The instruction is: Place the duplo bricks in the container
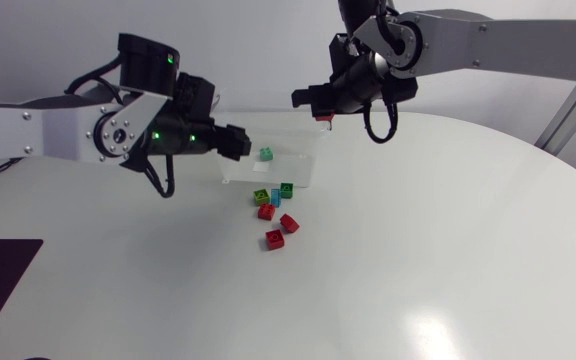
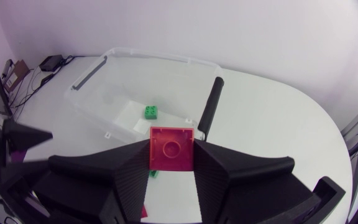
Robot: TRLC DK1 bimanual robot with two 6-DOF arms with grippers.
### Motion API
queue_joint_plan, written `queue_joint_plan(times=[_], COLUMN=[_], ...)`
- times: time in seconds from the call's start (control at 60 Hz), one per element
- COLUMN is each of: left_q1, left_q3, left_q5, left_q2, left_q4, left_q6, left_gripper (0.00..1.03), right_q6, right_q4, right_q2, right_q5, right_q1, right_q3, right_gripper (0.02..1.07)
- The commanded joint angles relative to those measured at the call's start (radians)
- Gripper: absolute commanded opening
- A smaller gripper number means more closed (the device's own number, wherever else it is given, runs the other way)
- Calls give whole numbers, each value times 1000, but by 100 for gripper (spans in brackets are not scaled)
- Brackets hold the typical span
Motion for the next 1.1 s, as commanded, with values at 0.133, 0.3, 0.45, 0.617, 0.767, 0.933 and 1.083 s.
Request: queue_joint_plan(times=[0.133, 0.3, 0.45, 0.617, 0.767, 0.933, 1.083], left_q1=[-46, -71, -97, -132, -161, -166, -148], left_q3=[-101, -141, -156, -145, -130, -122, -81], left_q5=[50, 56, 59, 59, 75, 124, 187], left_q2=[-8, 15, 43, 106, 153, 196, 251], left_q4=[-14, -3, 2, 3, -14, -58, -129], left_q6=[55, 68, 83, 78, 74, 135, 224], left_gripper=[66, 65, 65, 65, 65, 65, 65], right_q6=[10, 12, 19, 21, 16, -24, -59], right_q4=[-56, -88, -143, -189, -174, -140, -113], right_q2=[165, 253, 350, 358, 246, 59, -133], right_q5=[7, 7, 10, 12, 6, -48, -116], right_q1=[-13, -18, -25, -27, -38, -39, -36], right_q3=[185, 301, 415, 444, 332, 125, -97], right_gripper=[33, 33, 62, 98, 98, 98, 98])
